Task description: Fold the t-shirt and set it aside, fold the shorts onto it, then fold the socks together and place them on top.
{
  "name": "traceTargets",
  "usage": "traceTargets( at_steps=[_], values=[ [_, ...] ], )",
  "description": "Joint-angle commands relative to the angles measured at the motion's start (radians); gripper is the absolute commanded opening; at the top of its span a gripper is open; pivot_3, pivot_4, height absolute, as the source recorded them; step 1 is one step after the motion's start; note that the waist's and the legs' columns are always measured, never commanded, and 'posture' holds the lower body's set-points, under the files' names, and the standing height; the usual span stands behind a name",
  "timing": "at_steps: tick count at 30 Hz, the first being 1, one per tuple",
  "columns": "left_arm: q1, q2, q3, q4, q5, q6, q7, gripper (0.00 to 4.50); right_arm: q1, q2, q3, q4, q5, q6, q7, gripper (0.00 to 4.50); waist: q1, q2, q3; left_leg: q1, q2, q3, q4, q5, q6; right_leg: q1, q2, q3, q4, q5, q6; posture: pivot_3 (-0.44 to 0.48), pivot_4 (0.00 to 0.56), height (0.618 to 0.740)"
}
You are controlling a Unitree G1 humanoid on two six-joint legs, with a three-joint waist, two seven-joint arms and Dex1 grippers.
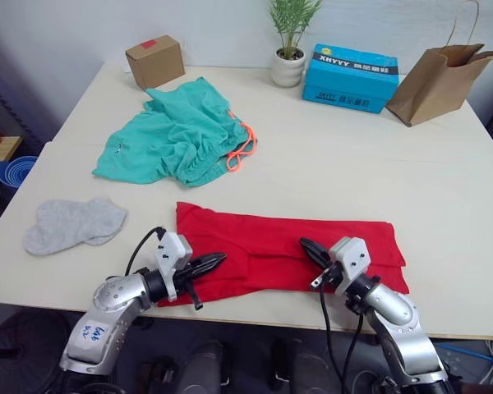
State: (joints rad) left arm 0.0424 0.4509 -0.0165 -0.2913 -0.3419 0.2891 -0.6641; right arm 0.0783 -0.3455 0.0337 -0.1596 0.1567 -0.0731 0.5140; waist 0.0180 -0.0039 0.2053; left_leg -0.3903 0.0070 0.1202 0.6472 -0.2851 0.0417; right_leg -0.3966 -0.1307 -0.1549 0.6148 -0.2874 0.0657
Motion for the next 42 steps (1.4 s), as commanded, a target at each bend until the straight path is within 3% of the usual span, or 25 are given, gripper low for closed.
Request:
traceTargets(
  at_steps=[1, 6, 12, 14, 16, 19, 25, 30, 31, 39, 42],
  values=[
    [0.054, -0.014, 0.065, 0.063, 0.033, -0.112, 0.033, 0.02, 0.024, -0.023, -0.130, 0.066, 0.024, -0.086, -0.033, 0.00, 0.002, 0.000, 0.000, 0.000, 0.000, 0.000, 0.000, 0.000, 0.000, 0.000, 0.000, 0.000, 0.000, 0.000, 0.000, 0.000, 0.150, 0.740],
    [0.067, -0.040, 0.145, 0.103, -0.050, -0.168, 0.001, 0.02, 0.018, -0.052, -0.250, 0.165, 0.104, -0.132, 0.004, 0.00, 0.001, 0.000, 0.000, 0.001, 0.001, 0.000, 0.000, -0.003, 0.005, 0.001, 0.000, 0.000, 0.000, 0.000, 0.000, 0.000, 0.150, 0.740],
    [0.086, 0.016, 0.206, 0.131, -0.104, -0.207, -0.115, 0.02, -0.009, -0.140, -0.388, 0.306, 0.173, -0.164, 0.056, 0.00, 0.002, 0.000, 0.000, 0.001, 0.002, 0.000, 0.000, -0.003, 0.005, 0.001, 0.001, -0.001, 0.000, -0.001, -0.001, 0.000, 0.150, 0.740],
    [0.074, 0.039, 0.232, 0.135, -0.161, -0.218, -0.191, 0.02, -0.017, -0.176, -0.447, 0.253, 0.380, -0.045, 0.191, 0.00, 0.004, 0.001, 0.000, 0.001, 0.002, 0.000, 0.001, -0.003, 0.006, 0.001, 0.001, -0.001, 0.000, -0.001, -0.001, 0.000, 0.150, 0.740],
    [0.057, 0.060, 0.247, 0.118, -0.245, -0.172, -0.259, 0.02, -0.005, -0.249, -0.441, 0.191, 0.479, 0.086, 0.318, 0.00, 0.005, 0.001, 0.000, 0.000, 0.002, 0.000, 0.001, -0.004, 0.007, 0.001, 0.001, -0.001, 0.000, -0.001, -0.001, 0.000, 0.150, 0.740],
    [0.026, 0.118, 0.245, 0.095, -0.271, -0.119, -0.312, 0.60, -0.029, -0.397, -0.432, 0.179, 0.540, 0.271, 0.437, 0.57, 0.005, 0.002, 0.000, 0.001, 0.002, 0.000, 0.001, -0.004, 0.007, 0.001, 0.000, -0.001, 0.000, -0.001, -0.001, 0.000, 0.150, 0.740],
    [-0.049, 0.194, 0.203, -0.005, -0.348, -0.027, -0.415, 2.49, -0.267, -0.641, -0.291, 0.412, 0.411, 0.399, 0.653, 2.70, 0.000, 0.002, 0.001, 0.000, 0.002, 0.000, 0.002, -0.004, 0.008, 0.001, 0.000, -0.001, 0.000, -0.001, -0.001, 0.000, 0.150, 0.740],
    [-0.084, 0.182, 0.152, -0.068, -0.326, -0.042, -0.427, 4.11, -0.591, -0.663, -0.081, 0.688, 0.212, 0.411, 0.755, 4.48, -0.008, 0.003, 0.001, 0.000, 0.002, 0.001, 0.001, 0.001, 0.005, 0.001, 0.001, -0.003, -0.003, -0.001, -0.001, 0.000, 0.150, 0.740],
    [-0.097, 0.171, 0.148, -0.072, -0.327, -0.049, -0.424, 4.45, -0.658, -0.652, -0.038, 0.762, 0.158, 0.392, 0.764, 4.50, -0.011, 0.003, 0.001, -0.001, 0.002, 0.001, 0.001, 0.001, 0.005, 0.001, 0.001, -0.003, -0.003, -0.001, -0.001, 0.000, 0.150, 0.740],
    [-0.119, 0.176, 0.123, -0.146, -0.367, 0.011, -0.427, 4.45, -0.927, -0.578, 0.140, 1.094, -0.069, 0.344, 0.881, 4.50, -0.020, 0.003, 0.001, -0.002, 0.002, 0.001, 0.002, 0.002, 0.005, 0.001, 0.002, -0.003, -0.003, -0.001, -0.001, 0.000, 0.150, 0.740],
    [-0.131, 0.166, 0.121, -0.156, -0.366, 0.012, -0.419, 4.50, -0.974, -0.571, 0.167, 1.139, -0.104, 0.356, 0.959, 3.90, -0.020, 0.003, 0.001, -0.002, 0.002, 0.001, 0.003, 0.002, 0.005, 0.002, 0.002, -0.004, -0.003, 0.000, -0.001, 0.000, 0.150, 0.740]
  ],
)
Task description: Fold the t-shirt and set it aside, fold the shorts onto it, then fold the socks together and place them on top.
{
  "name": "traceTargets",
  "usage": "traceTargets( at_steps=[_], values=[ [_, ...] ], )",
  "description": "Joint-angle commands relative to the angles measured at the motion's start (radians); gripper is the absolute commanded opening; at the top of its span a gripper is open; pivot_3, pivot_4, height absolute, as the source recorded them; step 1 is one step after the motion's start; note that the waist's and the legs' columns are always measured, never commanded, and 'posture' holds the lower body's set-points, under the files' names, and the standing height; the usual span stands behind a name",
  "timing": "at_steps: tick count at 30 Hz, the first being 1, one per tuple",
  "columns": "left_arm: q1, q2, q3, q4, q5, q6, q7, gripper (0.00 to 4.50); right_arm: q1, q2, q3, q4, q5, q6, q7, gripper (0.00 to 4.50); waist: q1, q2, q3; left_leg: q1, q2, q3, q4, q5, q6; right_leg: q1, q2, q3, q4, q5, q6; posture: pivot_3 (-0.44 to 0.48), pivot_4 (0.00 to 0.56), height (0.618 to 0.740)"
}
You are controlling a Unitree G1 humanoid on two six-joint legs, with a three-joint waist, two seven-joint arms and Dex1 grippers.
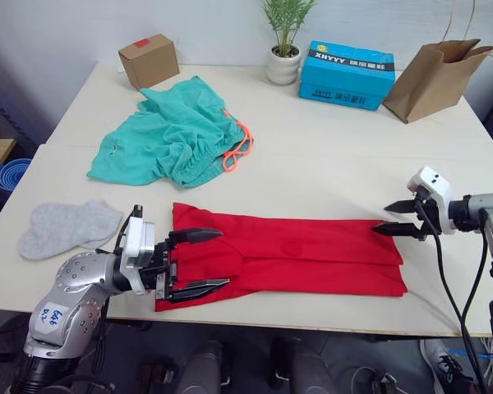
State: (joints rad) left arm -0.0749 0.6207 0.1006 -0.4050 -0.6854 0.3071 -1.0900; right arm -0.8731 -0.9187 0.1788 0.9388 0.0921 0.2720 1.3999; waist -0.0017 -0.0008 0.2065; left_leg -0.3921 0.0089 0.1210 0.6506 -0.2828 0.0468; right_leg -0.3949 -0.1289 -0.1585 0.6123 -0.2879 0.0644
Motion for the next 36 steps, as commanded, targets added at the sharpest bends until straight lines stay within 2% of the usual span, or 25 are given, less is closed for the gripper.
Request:
traceTargets(
  at_steps=[1, 6, 11, 15, 19, 22, 24, 27, 28, 30, 32, 36],
  values=[
    [-0.019, -0.006, 0.002, -0.042, -0.024, -0.003, 0.010, 4.50, -0.035, 0.010, 0.024, 0.055, -0.051, -0.010, 0.070, 3.54, 0.000, 0.000, 0.000, 0.000, 0.000, 0.000, 0.000, 0.000, 0.000, 0.000, 0.000, 0.000, 0.000, 0.000, 0.000, 0.000, 0.150, 0.740],
    [-0.044, -0.029, -0.014, -0.032, -0.009, -0.005, 0.030, 4.50, -0.068, 0.021, 0.046, 0.090, -0.108, -0.019, 0.136, 1.77, -0.001, 0.000, 0.000, 0.001, 0.000, 0.000, 0.001, 0.000, -0.001, 0.000, 0.000, 0.000, 0.001, 0.000, 0.000, 0.000, 0.150, 0.740],
    [-0.066, -0.046, -0.019, -0.013, 0.000, -0.009, 0.048, 4.50, -0.101, 0.036, 0.028, 0.121, -0.136, -0.108, 0.092, 0.02, -0.001, 0.000, 0.000, 0.001, 0.000, 0.000, 0.000, 0.000, -0.001, 0.000, 0.000, 0.000, 0.001, 0.000, 0.000, 0.000, 0.150, 0.740],
    [-0.083, -0.071, -0.018, 0.006, 0.012, -0.012, 0.086, 4.50, -0.164, 0.054, 0.025, 0.192, -0.195, -0.310, -0.059, 0.02, -0.004, 0.000, 0.000, 0.001, 0.000, 0.000, 0.002, 0.000, -0.001, 0.001, 0.000, 0.000, 0.002, 0.000, 0.000, 0.000, 0.150, 0.740],
    [-0.096, -0.090, -0.029, 0.031, 0.032, -0.020, 0.106, 4.50, -0.250, 0.093, 0.025, 0.282, -0.261, -0.438, -0.277, 0.02, -0.009, 0.000, 0.000, 0.001, 0.000, 0.001, 0.001, 0.001, -0.003, 0.000, 0.001, 0.001, 0.004, 0.000, 0.000, 0.000, 0.150, 0.740],
    [-0.114, -0.111, -0.028, 0.055, 0.048, -0.025, 0.134, 4.50, -0.307, 0.122, 0.021, 0.330, -0.303, -0.490, -0.433, 0.02, -0.009, 0.000, 0.000, 0.001, 0.000, 0.001, 0.001, 0.002, -0.003, -0.001, 0.001, 0.001, 0.004, 0.000, 0.000, 0.000, 0.150, 0.740],
    [-0.141, -0.142, -0.013, 0.088, 0.088, -0.088, 0.168, 4.50, -0.334, 0.147, 0.020, 0.356, -0.327, -0.473, -0.536, 0.02, -0.009, 0.000, 0.000, 0.001, 0.000, 0.000, 0.001, 0.002, -0.003, -0.001, 0.001, 0.001, 0.004, 0.000, 0.000, 0.000, 0.150, 0.740],
    [-0.170, -0.154, 0.000, 0.129, 0.121, -0.126, 0.193, 4.50, -0.348, 0.177, -0.022, 0.374, -0.294, -0.440, -0.508, 0.02, -0.005, 0.000, 0.000, 0.000, 0.000, 0.000, 0.001, 0.003, -0.002, -0.001, 0.001, 0.001, 0.004, 0.000, 0.000, 0.000, 0.150, 0.740],
    [-0.172, -0.148, 0.000, 0.136, 0.120, -0.124, 0.188, 4.50, -0.346, 0.176, -0.027, 0.376, -0.290, -0.426, -0.464, 0.24, -0.005, 0.000, 0.000, 0.000, 0.000, 0.000, 0.001, 0.003, -0.002, -0.001, 0.001, 0.001, 0.004, 0.000, 0.000, 0.000, 0.150, 0.740],
    [-0.182, -0.132, -0.002, 0.165, 0.121, -0.115, 0.175, 4.50, -0.342, 0.167, -0.045, 0.370, -0.283, -0.443, -0.484, 0.75, -0.003, 0.000, 0.000, 0.000, 0.000, 0.000, 0.001, 0.004, -0.002, -0.001, 0.001, 0.001, 0.006, 0.000, 0.000, 0.000, 0.150, 0.740],
    [-0.207, -0.108, -0.008, 0.212, 0.132, -0.100, 0.158, 4.50, -0.341, 0.146, -0.070, 0.365, -0.267, -0.430, -0.467, 1.38, -0.003, 0.000, 0.000, 0.000, 0.000, 0.000, 0.001, 0.004, -0.001, -0.001, 0.001, 0.001, 0.007, 0.000, 0.000, 0.000, 0.150, 0.740],
    [-0.285, -0.061, -0.005, 0.333, 0.143, -0.071, 0.122, 4.50, -0.342, 0.091, -0.134, 0.352, -0.214, -0.283, -0.369, 2.82, -0.001, 0.000, 0.000, -0.001, 0.000, 0.000, 0.001, 0.004, 0.000, -0.001, 0.001, 0.000, 0.007, 0.000, 0.000, 0.000, 0.150, 0.740]
  ],
)
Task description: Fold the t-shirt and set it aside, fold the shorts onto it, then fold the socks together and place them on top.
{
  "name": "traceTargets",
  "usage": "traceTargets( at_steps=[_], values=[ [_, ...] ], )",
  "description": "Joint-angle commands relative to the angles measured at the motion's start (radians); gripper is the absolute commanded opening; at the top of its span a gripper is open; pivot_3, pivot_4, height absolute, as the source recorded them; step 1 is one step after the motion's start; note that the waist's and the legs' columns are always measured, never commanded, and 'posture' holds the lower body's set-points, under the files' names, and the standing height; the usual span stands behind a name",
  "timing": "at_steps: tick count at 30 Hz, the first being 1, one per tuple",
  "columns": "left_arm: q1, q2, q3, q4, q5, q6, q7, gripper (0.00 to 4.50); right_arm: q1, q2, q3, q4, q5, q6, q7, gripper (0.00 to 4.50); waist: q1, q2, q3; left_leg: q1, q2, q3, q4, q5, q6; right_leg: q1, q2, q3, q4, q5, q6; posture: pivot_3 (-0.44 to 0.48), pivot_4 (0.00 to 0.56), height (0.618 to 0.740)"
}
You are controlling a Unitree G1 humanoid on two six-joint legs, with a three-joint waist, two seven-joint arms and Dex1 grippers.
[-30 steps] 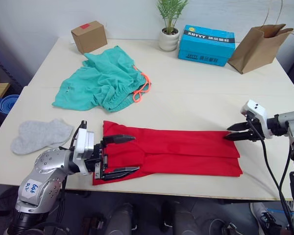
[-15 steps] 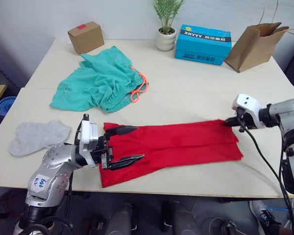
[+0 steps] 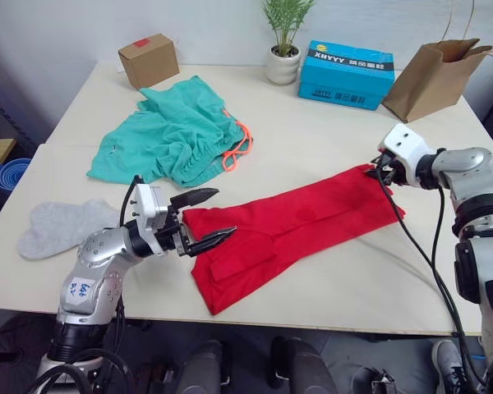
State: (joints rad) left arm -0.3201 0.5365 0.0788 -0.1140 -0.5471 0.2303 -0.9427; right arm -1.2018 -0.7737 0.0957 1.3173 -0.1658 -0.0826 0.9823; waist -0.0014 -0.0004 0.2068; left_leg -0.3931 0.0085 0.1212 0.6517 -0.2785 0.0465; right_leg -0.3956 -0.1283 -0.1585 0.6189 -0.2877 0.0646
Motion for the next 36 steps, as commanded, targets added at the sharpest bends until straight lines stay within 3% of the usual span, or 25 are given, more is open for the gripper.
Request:
traceTargets(
  at_steps=[1, 5, 8, 12, 14, 17, 21, 25, 27, 36],
  values=[
    [-0.064, 0.038, 0.017, 0.085, 0.017, -0.005, -0.043, 4.50, -0.019, -0.069, -0.074, -0.031, 0.064, 0.154, 0.046, 3.12, -0.002, 0.000, 0.000, 0.000, 0.000, 0.000, 0.000, 0.000, 0.000, 0.000, 0.000, 0.000, 0.000, 0.000, 0.000, 0.000, 0.150, 0.740],
    [-0.185, 0.083, -0.017, 0.279, 0.124, -0.070, -0.077, 4.50, -0.014, -0.128, -0.148, -0.112, 0.159, 0.568, 0.161, 4.45, -0.003, 0.000, 0.000, 0.000, 0.000, 0.000, -0.001, 0.000, 0.000, 0.000, 0.000, 0.000, 0.000, 0.000, 0.000, 0.000, 0.150, 0.740],
    [-0.295, 0.095, -0.083, 0.438, 0.186, -0.050, -0.145, 4.50, 0.178, -0.180, -0.190, -0.468, 0.281, 1.029, 0.232, 4.45, -0.002, 0.000, 0.000, 0.000, 0.000, -0.001, -0.002, 0.000, 0.000, -0.001, 0.000, 0.000, 0.000, 0.000, 0.000, 0.000, 0.150, 0.740],
    [-0.439, 0.059, -0.155, 0.665, 0.295, -0.118, -0.169, 4.50, 0.502, -0.133, -0.392, -1.008, 0.409, 1.499, 0.089, 4.45, 0.005, 0.000, 0.000, -0.003, 0.001, -0.004, 0.000, 0.000, 0.000, -0.002, 0.000, -0.003, 0.000, 0.000, 0.000, 0.000, 0.150, 0.740],
    [-0.488, 0.038, -0.179, 0.752, 0.340, -0.163, -0.179, 4.50, 0.615, -0.066, -0.475, -1.208, 0.416, 1.568, -0.002, 4.45, 0.005, 0.000, 0.000, -0.006, 0.000, -0.004, 0.001, 0.000, 0.000, -0.004, -0.001, -0.003, 0.001, 0.000, 0.000, 0.000, 0.150, 0.740],
    [-0.543, 0.015, -0.210, 0.848, 0.383, -0.187, -0.221, 4.50, 0.658, 0.058, -0.588, -1.338, 0.405, 1.664, -0.131, 4.45, -0.002, -0.001, -0.001, -0.012, 0.000, -0.001, 0.004, 0.000, 0.000, -0.012, -0.001, -0.001, 0.005, 0.001, 0.001, 0.000, 0.150, 0.740],
    [-0.588, -0.003, -0.242, 0.918, 0.414, -0.123, -0.290, 4.50, 0.657, 0.161, -0.632, -1.351, 0.394, 1.663, -0.258, 4.45, -0.002, -0.002, -0.001, -0.013, 0.000, -0.001, 0.005, 0.000, 0.000, -0.014, -0.001, 0.000, 0.006, 0.001, 0.000, 0.000, 0.150, 0.740],
    [-0.609, -0.010, -0.251, 0.966, 0.461, -0.106, -0.254, 4.50, 0.625, 0.241, -0.645, -1.304, 0.392, 1.607, -0.359, 4.45, -0.008, -0.008, -0.005, -0.012, 0.000, 0.000, 0.005, 0.000, 0.000, -0.014, -0.001, 0.000, 0.007, 0.001, 0.000, 0.000, 0.150, 0.740],
    [-0.611, -0.010, -0.252, 0.983, 0.473, -0.089, -0.252, 4.50, 0.606, 0.272, -0.654, -1.261, 0.386, 1.540, -0.414, 3.91, -0.010, -0.010, -0.006, -0.012, 0.000, 0.000, 0.005, 0.000, 0.000, -0.014, -0.001, 0.000, 0.007, 0.001, 0.000, 0.000, 0.150, 0.740],
    [-0.525, 0.007, -0.235, 0.872, 0.448, 0.057, -0.311, 1.80, 0.532, 0.272, -0.616, -1.027, 0.403, 1.272, -0.514, 0.67, -0.030, -0.013, -0.008, -0.011, -0.001, 0.000, 0.005, 0.001, 0.001, -0.013, -0.002, 0.001, 0.010, 0.001, 0.000, 0.000, 0.150, 0.740]
  ],
)
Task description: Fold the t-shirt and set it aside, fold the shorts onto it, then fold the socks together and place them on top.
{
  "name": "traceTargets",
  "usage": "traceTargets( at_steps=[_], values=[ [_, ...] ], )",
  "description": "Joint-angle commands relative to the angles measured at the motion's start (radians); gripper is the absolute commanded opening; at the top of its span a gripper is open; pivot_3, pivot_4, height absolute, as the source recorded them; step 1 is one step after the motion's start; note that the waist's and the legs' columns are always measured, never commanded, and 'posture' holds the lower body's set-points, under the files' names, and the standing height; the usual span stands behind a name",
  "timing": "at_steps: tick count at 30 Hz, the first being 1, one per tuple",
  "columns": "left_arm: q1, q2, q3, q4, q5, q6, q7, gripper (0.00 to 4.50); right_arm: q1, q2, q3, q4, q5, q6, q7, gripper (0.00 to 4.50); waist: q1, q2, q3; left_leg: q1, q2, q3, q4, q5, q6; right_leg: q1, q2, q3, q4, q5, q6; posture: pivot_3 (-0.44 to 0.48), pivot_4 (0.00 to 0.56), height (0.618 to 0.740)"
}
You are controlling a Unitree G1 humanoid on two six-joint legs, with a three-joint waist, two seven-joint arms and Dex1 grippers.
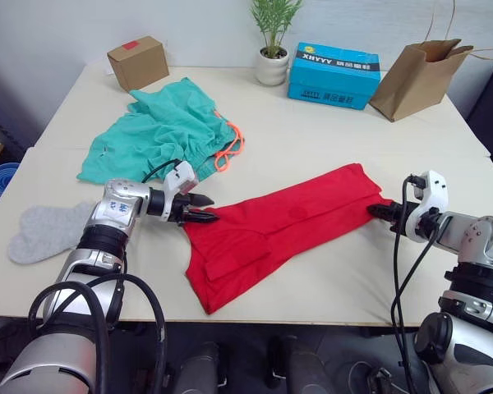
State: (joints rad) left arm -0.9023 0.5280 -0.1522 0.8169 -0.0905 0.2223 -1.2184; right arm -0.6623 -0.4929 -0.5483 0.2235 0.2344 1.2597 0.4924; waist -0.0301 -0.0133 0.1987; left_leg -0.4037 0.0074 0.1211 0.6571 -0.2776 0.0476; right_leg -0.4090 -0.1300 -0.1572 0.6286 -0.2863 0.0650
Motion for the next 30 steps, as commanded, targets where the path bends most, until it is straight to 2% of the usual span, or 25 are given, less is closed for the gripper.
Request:
traceTargets(
  at_steps=[1, 2, 6, 10, 13, 18, 24, 27, 28, 30],
  values=[
    [0.073, 0.019, 0.002, -0.089, -0.015, 0.082, -0.036, 1.49, -0.013, -0.014, 0.040, 0.084, 0.006, -0.092, -0.022, 0.31, -0.002, 0.000, 0.000, 0.000, 0.000, 0.000, 0.000, 0.000, 0.000, 0.000, 0.000, 0.000, 0.000, 0.000, 0.000, 0.000, 0.150, 0.740],
    [0.089, 0.023, 0.009, -0.117, -0.020, 0.100, -0.031, 1.21, -0.017, -0.021, 0.056, 0.100, 0.008, -0.113, -0.015, 0.02, -0.005, 0.000, 0.000, 0.000, 0.000, 0.000, 0.000, 0.000, 0.000, 0.000, 0.000, 0.000, 0.000, 0.000, 0.000, 0.000, 0.150, 0.740],
    [0.215, 0.036, 0.062, -0.307, -0.061, 0.187, 0.033, 0.01, -0.068, -0.062, 0.152, 0.203, -0.014, -0.249, 0.021, 0.00, -0.008, 0.000, 0.000, 0.001, 0.000, 0.001, 0.000, 0.000, 0.000, 0.000, 0.000, 0.001, 0.000, 0.000, 0.000, 0.000, 0.150, 0.740],
    [0.384, 0.043, 0.117, -0.567, -0.106, 0.295, 0.128, 0.01, -0.148, -0.096, 0.225, 0.352, -0.040, -0.398, 0.040, 0.00, -0.020, 0.000, 0.000, 0.001, 0.000, 0.001, -0.001, 0.001, 0.000, 0.000, 0.000, 0.002, 0.000, 0.000, 0.000, 0.000, 0.150, 0.740],
    [0.534, 0.029, 0.176, -0.841, -0.149, 0.428, 0.257, 0.01, -0.240, -0.107, 0.273, 0.520, -0.076, -0.551, 0.032, 0.00, -0.023, 0.001, 0.000, 0.001, 0.000, 0.001, -0.003, 0.002, -0.001, 0.000, 0.000, 0.002, 0.000, 0.000, 0.000, 0.000, 0.150, 0.740],
    [0.674, 0.012, 0.232, -1.135, -0.229, 0.605, 0.394, 0.01, -0.353, -0.109, 0.330, 0.740, -0.119, -0.741, 0.032, 0.00, -0.019, 0.002, 0.001, 0.001, 0.000, 0.001, -0.004, 0.004, -0.001, 0.000, 0.000, 0.002, -0.001, 0.000, 0.000, 0.000, 0.150, 0.740],
    [0.777, -0.058, 0.264, -1.313, -0.283, 0.677, 0.541, 0.01, -0.437, -0.101, 0.350, 0.877, -0.115, -0.815, 0.077, 0.00, -0.001, 0.003, 0.002, 0.001, 0.000, 0.001, -0.004, 0.004, -0.001, 0.000, 0.000, 0.002, -0.001, 0.000, 0.000, 0.000, 0.150, 0.740],
    [0.793, -0.083, 0.283, -1.339, -0.329, 0.711, 0.567, 0.00, -0.446, -0.123, 0.373, 0.879, -0.131, -0.825, 0.125, 0.62, 0.004, 0.003, 0.002, 0.000, 0.000, 0.001, -0.004, 0.004, -0.001, 0.000, 0.000, 0.002, -0.002, 0.000, 0.000, 0.000, 0.150, 0.740],
    [0.792, -0.083, 0.288, -1.341, -0.344, 0.716, 0.568, 0.48, -0.445, -0.136, 0.380, 0.866, -0.132, -0.814, 0.149, 0.92, 0.005, 0.003, 0.002, 0.000, 0.000, 0.001, -0.004, 0.004, -0.001, 0.000, 0.000, 0.002, -0.002, 0.000, 0.000, 0.000, 0.150, 0.740],
    [0.787, -0.044, 0.282, -1.336, -0.354, 0.713, 0.549, 0.96, -0.434, -0.175, 0.404, 0.821, -0.127, -0.746, 0.237, 1.62, 0.007, 0.003, 0.002, 0.000, 0.000, 0.000, -0.004, 0.004, -0.001, 0.000, 0.000, 0.001, -0.002, 0.000, 0.000, 0.000, 0.150, 0.740]
  ],
)
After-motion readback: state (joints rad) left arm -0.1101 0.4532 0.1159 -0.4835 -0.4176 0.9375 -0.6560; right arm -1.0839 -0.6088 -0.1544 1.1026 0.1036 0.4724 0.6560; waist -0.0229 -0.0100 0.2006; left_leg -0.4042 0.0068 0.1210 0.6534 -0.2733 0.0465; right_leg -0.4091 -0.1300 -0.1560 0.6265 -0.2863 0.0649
